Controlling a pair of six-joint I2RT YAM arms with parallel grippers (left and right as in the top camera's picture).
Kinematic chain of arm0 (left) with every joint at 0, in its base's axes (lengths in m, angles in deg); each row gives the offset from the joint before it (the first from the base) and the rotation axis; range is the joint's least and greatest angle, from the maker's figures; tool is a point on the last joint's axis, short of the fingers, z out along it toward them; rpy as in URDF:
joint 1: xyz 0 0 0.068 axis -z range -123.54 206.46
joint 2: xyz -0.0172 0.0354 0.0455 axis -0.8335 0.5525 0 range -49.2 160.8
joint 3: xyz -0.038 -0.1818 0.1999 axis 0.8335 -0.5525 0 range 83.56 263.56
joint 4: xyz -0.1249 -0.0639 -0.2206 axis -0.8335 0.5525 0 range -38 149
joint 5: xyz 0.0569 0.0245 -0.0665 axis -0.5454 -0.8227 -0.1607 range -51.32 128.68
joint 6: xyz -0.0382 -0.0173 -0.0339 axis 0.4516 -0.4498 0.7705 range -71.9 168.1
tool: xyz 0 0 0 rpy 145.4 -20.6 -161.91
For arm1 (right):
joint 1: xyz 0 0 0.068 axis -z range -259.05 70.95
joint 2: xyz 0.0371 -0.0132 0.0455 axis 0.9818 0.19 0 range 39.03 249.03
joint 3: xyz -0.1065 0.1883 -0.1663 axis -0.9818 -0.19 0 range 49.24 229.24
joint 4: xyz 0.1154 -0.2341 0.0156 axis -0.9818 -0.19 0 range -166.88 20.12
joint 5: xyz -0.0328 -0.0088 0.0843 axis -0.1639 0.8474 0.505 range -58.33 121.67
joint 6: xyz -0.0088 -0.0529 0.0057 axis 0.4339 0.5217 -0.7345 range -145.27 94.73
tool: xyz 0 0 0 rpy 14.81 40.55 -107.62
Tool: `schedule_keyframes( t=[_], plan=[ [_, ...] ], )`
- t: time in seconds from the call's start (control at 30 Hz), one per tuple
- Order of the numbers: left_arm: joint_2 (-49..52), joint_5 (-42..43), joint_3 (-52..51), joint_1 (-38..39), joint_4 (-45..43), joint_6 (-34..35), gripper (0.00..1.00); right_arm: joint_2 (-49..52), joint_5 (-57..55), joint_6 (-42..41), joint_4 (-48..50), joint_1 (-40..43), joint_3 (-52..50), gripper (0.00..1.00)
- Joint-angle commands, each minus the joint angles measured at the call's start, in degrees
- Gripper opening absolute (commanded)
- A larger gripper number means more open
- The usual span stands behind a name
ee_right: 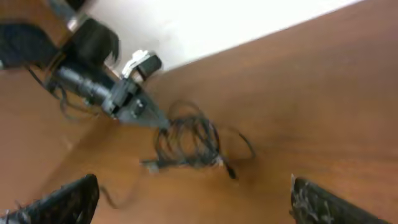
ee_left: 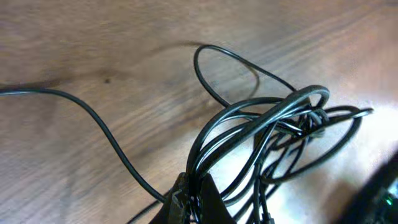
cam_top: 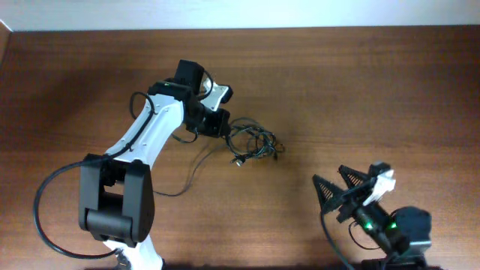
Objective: Untangle cables
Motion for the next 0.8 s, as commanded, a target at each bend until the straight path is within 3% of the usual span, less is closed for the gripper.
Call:
schedule_keyframes(
  t=[0.0, 0.1, 0.2, 0.23, 0.27, 0.3, 0.37, 0.43, 0.47, 0.63, 0.77],
  plan=[
    [-1.84, 4.20, 1.18, 0.17, -0.04, -2.84, 0.00, 12.00, 3.98, -1.29, -9.90, -0.31, 16.76, 0.99],
    [-1.84, 3.78, 1.16, 0.17, -0.02, -2.80, 0.00, 22.93, 14.25, -1.27, -13.75, -0.31, 25.92, 0.98],
    [-1.84, 3.80, 1.16, 0.20, -0.02, -2.78, 0.00, 32.09, 28.52, -4.13, -8.68, -0.31, 28.39, 0.99],
    [-1.84, 3.80, 1.18, 0.17, -0.02, -2.78, 0.11, 34.82, 30.08, -4.15, -8.09, -0.31, 28.39, 0.99],
    [-1.84, 3.80, 1.18, 0.17, -0.02, -2.78, 0.41, 37.27, 30.93, -4.13, -8.13, -0.31, 28.37, 0.92],
    [-1.84, 3.80, 1.18, 0.17, -0.04, -2.78, 0.57, 39.74, 32.02, -4.13, -8.13, -0.33, 28.37, 0.82],
    [-1.84, 3.80, 1.18, 0.17, -0.04, -2.80, 0.63, 42.82, 33.77, -4.13, -8.11, -0.33, 28.37, 0.66],
    [-1.84, 3.78, 1.16, 0.17, -0.20, -2.78, 0.65, 45.79, 33.90, -4.11, -8.13, -0.66, 28.37, 0.40],
    [-1.84, 3.78, 1.16, 0.17, -0.24, -2.78, 0.62, 46.56, 33.81, -4.09, -8.11, -1.18, 28.37, 0.34],
    [-1.81, -1.70, 1.16, 0.20, -0.72, 0.04, 0.45, 50.80, 23.98, -4.13, -8.09, -8.37, 28.33, 0.34],
    [-1.81, -6.27, 1.16, 0.17, -1.07, 2.71, 0.49, 55.63, 14.43, -6.23, -7.21, -16.00, 28.33, 0.42]
  ],
)
